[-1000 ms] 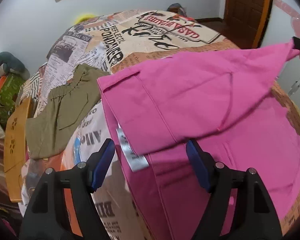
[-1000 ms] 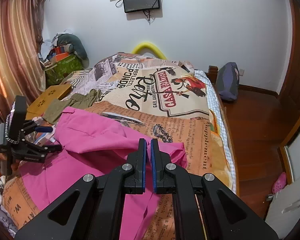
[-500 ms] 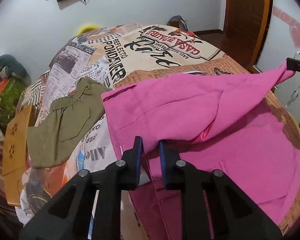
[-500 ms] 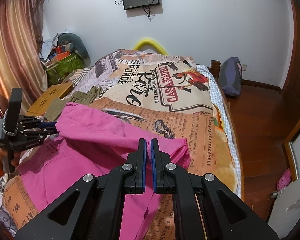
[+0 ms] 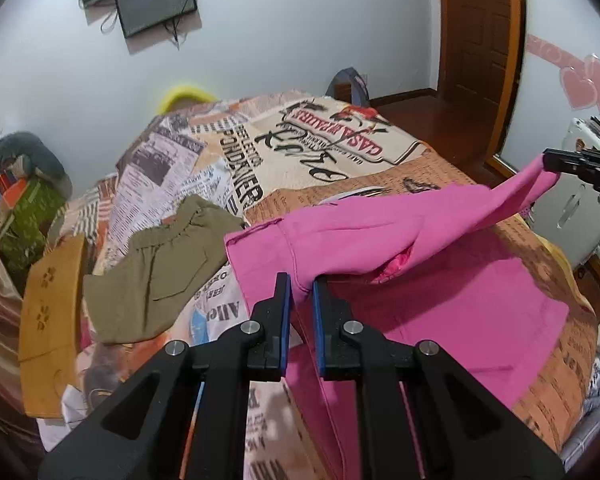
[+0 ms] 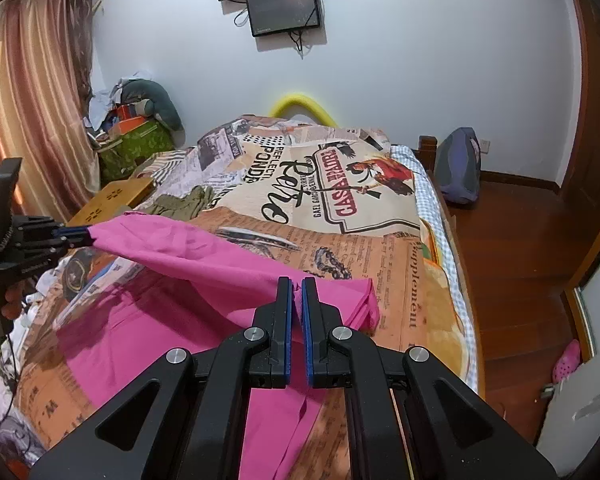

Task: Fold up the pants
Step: 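Lift the trousers with both grippers and fold the leg over toward the waistband, then open both grippers and smooth the folded trousers flat on the bed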

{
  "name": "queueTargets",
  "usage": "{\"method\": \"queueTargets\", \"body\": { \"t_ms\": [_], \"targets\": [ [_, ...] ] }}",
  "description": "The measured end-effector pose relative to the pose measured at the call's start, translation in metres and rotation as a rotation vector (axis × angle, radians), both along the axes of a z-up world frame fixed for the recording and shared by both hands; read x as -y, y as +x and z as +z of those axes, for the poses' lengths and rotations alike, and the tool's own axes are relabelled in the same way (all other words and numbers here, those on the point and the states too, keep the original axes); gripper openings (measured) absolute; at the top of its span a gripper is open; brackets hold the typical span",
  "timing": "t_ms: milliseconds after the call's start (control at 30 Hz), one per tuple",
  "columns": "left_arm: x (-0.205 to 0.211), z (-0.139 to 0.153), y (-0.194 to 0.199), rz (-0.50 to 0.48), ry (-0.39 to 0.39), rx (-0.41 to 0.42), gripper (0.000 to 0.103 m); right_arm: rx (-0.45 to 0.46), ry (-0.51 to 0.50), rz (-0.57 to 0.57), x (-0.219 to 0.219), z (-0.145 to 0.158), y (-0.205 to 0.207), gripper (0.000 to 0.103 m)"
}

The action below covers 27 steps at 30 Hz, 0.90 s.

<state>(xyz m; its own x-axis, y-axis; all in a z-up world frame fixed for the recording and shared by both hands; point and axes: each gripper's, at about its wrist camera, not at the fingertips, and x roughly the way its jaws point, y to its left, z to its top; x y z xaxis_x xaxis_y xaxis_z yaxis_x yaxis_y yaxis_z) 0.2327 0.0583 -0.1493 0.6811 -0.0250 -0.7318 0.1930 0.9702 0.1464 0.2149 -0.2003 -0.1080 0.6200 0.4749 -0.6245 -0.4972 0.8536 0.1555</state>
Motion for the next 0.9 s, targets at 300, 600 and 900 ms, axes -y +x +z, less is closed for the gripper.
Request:
{"method": "queueTargets", "body": {
  "t_ms": [300,600,900],
  "targets": [
    [0.011,-0.01,-0.054,-0.036,0.021,-0.028,0.01,-0.043,-0.02,-0.002,0.006,-0.017,-0.034,0.004],
    [0.012,-0.057,-0.08,-0.037,0.019,-0.157,0.015,-0.172,-0.05,0.011,0.008,-0.062,-0.056,0.005],
    [-0.019,-0.04,-0.091,0.05,-0.021,-0.14,0.027,-0.188,-0.102,-0.066,0.035,-0.059,-0.065,0.033]
  ]
}}
